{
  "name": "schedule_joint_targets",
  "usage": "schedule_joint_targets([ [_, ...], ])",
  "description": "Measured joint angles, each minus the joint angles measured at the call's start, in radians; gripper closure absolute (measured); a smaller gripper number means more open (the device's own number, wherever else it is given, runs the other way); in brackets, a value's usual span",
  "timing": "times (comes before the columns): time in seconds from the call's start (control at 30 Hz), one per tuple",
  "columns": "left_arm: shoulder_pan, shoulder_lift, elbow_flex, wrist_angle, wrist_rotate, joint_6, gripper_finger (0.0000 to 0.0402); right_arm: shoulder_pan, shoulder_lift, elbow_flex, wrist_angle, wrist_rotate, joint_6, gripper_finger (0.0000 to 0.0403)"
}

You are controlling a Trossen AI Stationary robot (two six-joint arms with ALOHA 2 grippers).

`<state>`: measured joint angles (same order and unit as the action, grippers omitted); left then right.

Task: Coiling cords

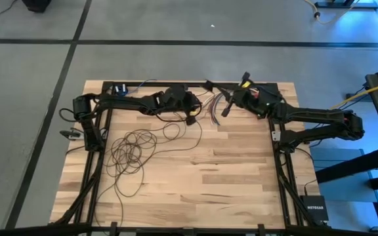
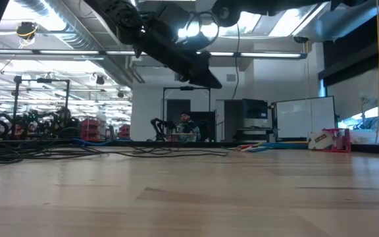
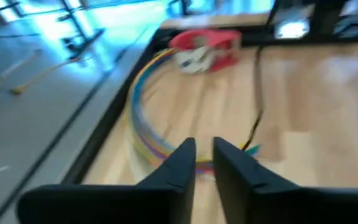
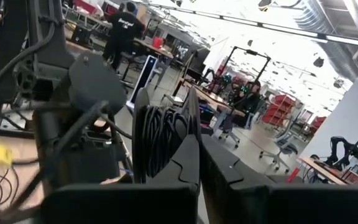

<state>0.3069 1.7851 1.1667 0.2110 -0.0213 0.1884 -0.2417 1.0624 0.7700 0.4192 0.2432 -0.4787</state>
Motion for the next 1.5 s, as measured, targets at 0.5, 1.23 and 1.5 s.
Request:
schedule_joint_targets([
  [0.5, -0.013, 0.138, 0.001, 0.280, 0.142, -0.034, 0.0257, -0.001, 0.001, -0.002, -0.011, -0.019, 0.001, 0.0400],
  [1.23, -0.013, 0.139, 0.002, 0.293, 0.122, -0.031, 0.0277, -0.001, 0.002, -0.002, -0.002, -0.080, 0.002, 0.0400],
  [1.5, -0.013, 0.139, 0.002, 0.282, 0.122, -0.018, 0.0385, -0.001, 0.002, -0.002, -0.005, -0.080, 0.004, 0.0400],
])
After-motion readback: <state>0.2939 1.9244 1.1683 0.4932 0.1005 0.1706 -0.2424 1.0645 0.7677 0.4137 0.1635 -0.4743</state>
